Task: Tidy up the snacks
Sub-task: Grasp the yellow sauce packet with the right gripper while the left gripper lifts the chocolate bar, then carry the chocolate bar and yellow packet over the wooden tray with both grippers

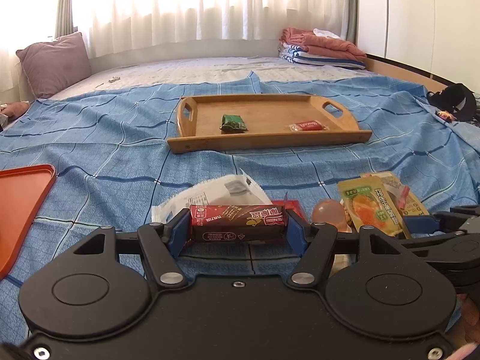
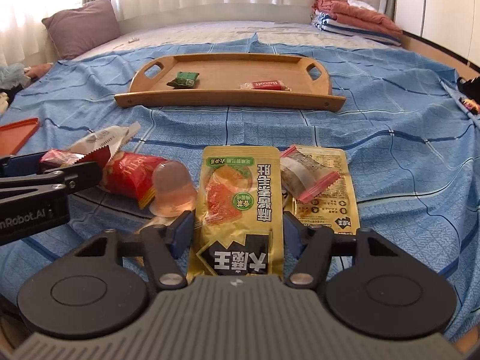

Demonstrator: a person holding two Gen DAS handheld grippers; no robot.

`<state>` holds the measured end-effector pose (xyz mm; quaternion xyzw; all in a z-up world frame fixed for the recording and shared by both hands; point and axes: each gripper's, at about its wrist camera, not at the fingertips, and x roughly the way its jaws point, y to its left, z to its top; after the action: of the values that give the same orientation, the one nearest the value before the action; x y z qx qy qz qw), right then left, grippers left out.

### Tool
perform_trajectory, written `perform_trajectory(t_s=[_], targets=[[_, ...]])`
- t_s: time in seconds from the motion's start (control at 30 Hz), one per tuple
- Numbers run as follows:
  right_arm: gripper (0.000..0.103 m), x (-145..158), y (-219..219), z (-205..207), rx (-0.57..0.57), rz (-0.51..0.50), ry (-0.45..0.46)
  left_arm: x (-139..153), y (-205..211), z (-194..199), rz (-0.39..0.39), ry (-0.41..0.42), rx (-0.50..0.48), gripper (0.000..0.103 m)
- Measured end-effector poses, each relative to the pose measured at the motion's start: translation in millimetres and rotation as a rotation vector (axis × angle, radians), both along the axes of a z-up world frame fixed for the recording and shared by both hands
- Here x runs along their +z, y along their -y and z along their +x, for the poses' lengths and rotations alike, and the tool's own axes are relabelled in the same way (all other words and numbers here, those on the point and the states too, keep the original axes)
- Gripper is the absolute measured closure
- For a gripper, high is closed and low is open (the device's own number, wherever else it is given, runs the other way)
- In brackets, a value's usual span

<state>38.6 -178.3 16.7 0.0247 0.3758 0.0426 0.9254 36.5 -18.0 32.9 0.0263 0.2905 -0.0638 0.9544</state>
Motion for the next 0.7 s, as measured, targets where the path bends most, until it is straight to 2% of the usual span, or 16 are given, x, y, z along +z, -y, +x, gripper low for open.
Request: perform_trajectory(t_s=[0.33, 0.43, 0.7], targets=[[0.038, 33.4, 16.0, 14.5, -0.005, 0.051, 0.029, 26.8, -3.6, 25.7, -0.038, 0.012, 0.003, 0.039], [0.038, 43.4, 22.1, 30.3, -0.015, 0.06, 0.031, 36.5, -3.1, 42.0, -0.049, -0.003, 0.001, 0.039], [0.038, 67.7, 49.4, 98.6, -0.036, 0.163, -0.029, 65.6, -7.7, 99.2, -0.096, -0.028, 0.012, 0.039]])
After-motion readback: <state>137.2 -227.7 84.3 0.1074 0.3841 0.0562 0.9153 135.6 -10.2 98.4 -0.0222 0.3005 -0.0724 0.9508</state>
